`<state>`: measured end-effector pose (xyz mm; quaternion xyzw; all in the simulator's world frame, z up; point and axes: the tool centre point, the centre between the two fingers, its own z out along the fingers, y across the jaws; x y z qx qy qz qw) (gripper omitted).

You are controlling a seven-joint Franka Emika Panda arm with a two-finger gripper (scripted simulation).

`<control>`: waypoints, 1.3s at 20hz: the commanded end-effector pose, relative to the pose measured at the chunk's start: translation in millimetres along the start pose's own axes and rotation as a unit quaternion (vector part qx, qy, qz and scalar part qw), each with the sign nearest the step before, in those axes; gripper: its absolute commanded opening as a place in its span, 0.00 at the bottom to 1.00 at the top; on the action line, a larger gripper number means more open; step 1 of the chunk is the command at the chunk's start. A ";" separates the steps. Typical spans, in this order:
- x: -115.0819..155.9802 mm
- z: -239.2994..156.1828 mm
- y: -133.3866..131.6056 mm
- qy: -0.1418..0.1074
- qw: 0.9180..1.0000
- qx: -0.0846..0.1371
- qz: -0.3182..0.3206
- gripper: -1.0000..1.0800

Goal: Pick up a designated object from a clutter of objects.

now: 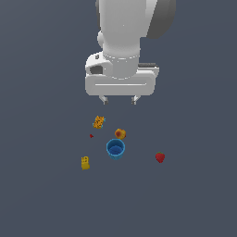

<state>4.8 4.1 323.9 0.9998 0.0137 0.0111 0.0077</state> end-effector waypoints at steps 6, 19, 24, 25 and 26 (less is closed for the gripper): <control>-0.6 5.4 7.2 -0.003 1.000 0.005 0.015 0.62; 1.4 11.2 6.7 -0.004 1.000 0.017 0.004 0.62; 4.3 18.4 4.6 -0.003 0.999 0.033 -0.016 0.62; 5.1 20.2 4.1 -0.003 0.999 0.037 -0.021 0.62; 5.9 22.2 3.6 -0.003 0.999 0.041 -0.027 0.62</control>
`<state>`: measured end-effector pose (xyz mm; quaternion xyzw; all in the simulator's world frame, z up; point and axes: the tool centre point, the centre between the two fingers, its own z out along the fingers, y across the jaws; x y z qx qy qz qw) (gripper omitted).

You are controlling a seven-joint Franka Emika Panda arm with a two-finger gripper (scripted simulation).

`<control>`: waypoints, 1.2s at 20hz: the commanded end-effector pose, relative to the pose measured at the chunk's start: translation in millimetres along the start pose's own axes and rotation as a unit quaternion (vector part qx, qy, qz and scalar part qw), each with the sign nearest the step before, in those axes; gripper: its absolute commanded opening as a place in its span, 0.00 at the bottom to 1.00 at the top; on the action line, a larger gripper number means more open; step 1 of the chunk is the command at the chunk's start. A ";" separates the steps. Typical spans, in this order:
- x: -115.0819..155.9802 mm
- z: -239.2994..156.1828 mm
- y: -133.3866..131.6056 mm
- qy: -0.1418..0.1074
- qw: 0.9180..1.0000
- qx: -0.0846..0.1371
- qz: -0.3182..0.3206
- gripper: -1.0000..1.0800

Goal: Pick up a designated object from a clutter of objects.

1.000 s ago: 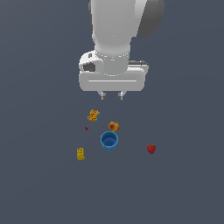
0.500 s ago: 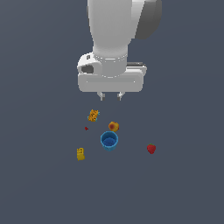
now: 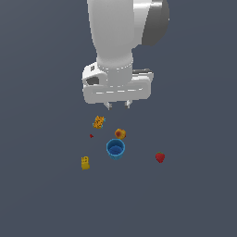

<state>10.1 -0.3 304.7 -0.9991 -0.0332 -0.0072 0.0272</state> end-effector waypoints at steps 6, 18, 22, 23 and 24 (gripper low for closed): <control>7.5 17.4 -2.6 0.005 0.998 0.038 -0.047 0.62; 21.7 48.6 -3.8 0.031 0.986 0.104 -0.126 0.62; 26.3 58.8 -3.1 0.044 0.980 0.123 -0.150 0.62; 27.4 61.3 -2.8 0.047 0.978 0.128 -0.156 0.62; 28.6 63.8 -2.5 0.051 0.977 0.132 -0.162 0.62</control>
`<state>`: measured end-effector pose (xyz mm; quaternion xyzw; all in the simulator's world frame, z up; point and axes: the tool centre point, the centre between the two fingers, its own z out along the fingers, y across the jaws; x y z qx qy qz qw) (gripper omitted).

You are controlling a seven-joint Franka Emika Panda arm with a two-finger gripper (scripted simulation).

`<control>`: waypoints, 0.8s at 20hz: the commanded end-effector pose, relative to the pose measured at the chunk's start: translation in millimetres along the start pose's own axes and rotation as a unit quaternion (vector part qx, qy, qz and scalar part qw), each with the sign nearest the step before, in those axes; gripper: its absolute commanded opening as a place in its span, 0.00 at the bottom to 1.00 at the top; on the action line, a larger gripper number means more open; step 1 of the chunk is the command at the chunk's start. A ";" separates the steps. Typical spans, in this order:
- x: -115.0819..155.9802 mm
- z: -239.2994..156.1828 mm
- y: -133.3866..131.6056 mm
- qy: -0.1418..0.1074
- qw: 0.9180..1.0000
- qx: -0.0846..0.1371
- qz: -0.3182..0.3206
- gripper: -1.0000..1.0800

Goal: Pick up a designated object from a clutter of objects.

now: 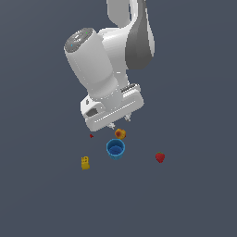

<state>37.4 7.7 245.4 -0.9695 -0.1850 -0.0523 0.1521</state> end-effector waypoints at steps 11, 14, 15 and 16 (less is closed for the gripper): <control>7.2 29.2 17.2 0.052 0.995 0.044 -0.073 0.62; 8.4 36.0 22.0 0.065 0.993 0.052 -0.089 0.62; 8.7 38.2 23.7 0.070 0.992 0.054 -0.094 0.62; 9.0 40.4 25.4 0.075 0.991 0.056 -0.100 0.62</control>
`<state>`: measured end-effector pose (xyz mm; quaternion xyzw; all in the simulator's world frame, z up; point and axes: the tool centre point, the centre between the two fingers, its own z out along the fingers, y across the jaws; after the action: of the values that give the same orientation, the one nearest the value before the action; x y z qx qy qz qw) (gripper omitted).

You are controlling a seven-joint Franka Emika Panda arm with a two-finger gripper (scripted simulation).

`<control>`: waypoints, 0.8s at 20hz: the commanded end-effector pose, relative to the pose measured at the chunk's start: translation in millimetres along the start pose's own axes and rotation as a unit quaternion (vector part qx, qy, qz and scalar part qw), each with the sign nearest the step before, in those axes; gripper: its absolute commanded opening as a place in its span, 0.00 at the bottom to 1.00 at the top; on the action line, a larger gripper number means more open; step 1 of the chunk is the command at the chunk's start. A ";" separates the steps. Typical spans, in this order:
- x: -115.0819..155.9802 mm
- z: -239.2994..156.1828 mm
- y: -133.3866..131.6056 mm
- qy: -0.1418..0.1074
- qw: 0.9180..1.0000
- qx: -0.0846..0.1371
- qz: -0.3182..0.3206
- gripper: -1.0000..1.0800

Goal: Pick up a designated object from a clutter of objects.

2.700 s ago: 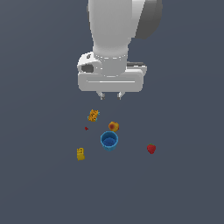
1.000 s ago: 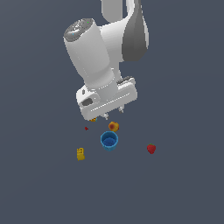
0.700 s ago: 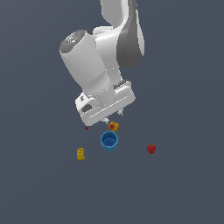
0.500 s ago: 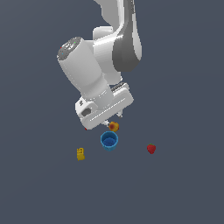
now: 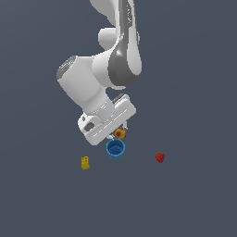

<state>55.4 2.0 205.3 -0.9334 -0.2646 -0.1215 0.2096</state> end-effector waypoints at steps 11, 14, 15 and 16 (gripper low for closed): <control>-5.8 24.7 25.2 0.061 0.996 0.014 -0.063 0.62; -8.0 30.3 31.6 0.075 0.994 0.014 -0.077 0.62; -8.8 32.2 33.8 0.080 0.993 0.014 -0.082 0.62; -9.7 34.1 36.0 0.084 0.993 0.014 -0.086 0.62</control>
<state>69.7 -12.7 164.3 -0.8943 -0.3224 -0.2054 0.2324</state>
